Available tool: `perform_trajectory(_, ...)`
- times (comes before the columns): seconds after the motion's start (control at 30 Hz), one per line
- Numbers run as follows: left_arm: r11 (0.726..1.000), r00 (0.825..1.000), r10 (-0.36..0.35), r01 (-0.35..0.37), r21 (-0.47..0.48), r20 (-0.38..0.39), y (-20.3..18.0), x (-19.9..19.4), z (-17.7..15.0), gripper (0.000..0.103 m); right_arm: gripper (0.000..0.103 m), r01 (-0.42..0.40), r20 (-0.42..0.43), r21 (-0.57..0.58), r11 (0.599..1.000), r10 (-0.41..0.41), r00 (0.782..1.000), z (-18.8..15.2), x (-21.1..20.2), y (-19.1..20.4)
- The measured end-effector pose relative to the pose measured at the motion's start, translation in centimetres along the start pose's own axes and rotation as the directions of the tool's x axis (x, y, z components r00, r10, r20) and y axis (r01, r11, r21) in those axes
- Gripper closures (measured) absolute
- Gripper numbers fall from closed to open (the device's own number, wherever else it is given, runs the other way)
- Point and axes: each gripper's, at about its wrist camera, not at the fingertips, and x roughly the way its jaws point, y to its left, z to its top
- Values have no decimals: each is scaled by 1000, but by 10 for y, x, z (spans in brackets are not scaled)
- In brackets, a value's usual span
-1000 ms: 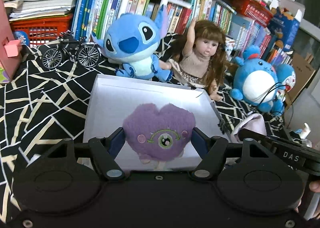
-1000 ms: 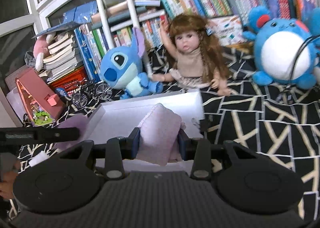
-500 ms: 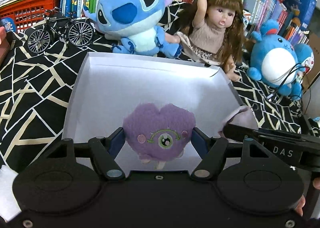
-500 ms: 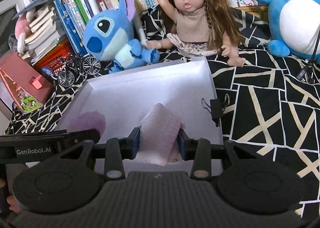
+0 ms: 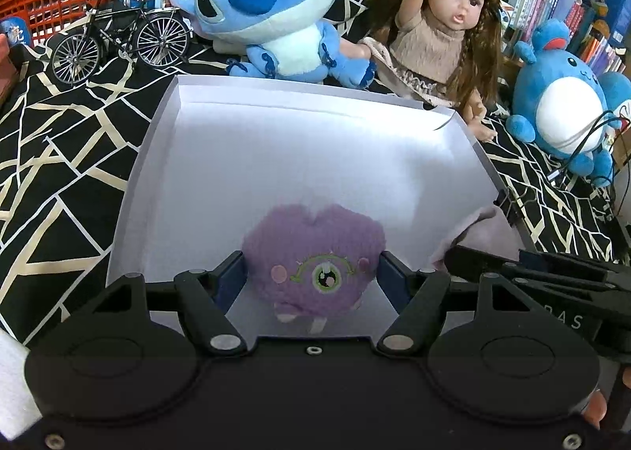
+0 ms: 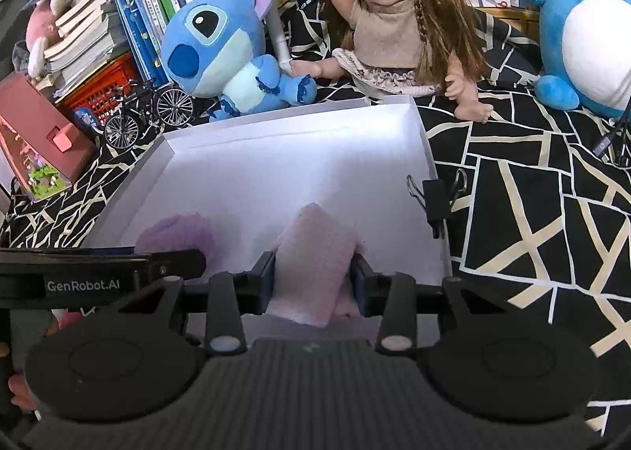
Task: Organize soft objects
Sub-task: 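Carry the pink towel into the white box with right tool while left drops purple toy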
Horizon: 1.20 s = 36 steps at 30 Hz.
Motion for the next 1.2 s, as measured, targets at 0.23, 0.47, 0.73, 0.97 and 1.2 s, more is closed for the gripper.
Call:
perform_trajectory(0.23, 1000, 1000, 10, -9, 27, 0, -4, 2, -2, 33, 54, -6, 1, 3, 1000, 6, 1000, -1, 0, -1)
perform_trajectory(0.47, 1000, 1000, -18, 18, 22, 4, -4, -5, -2, 30, 38, -22, 23, -6, 1000, 22, 999, -2, -7, -1)
perform_trajectory(0.73, 999, 997, -22, 19, 43, 76, -5, -35, -6, 18, 24, -18, 82, -54, 998, 23, 996, -2, -31, 4)
perform_trajectory(0.97, 998, 987, -21, 11, 61, 159, -3, -70, -18, 13, 16, -36, 140, -81, 996, 47, 989, -9, -57, 6)
perform_trajectory(1.2, 997, 978, -40, 25, 75, 204, 2, -99, -41, 12, 7, -68, 188, -101, 993, 87, 978, -22, -82, 10)
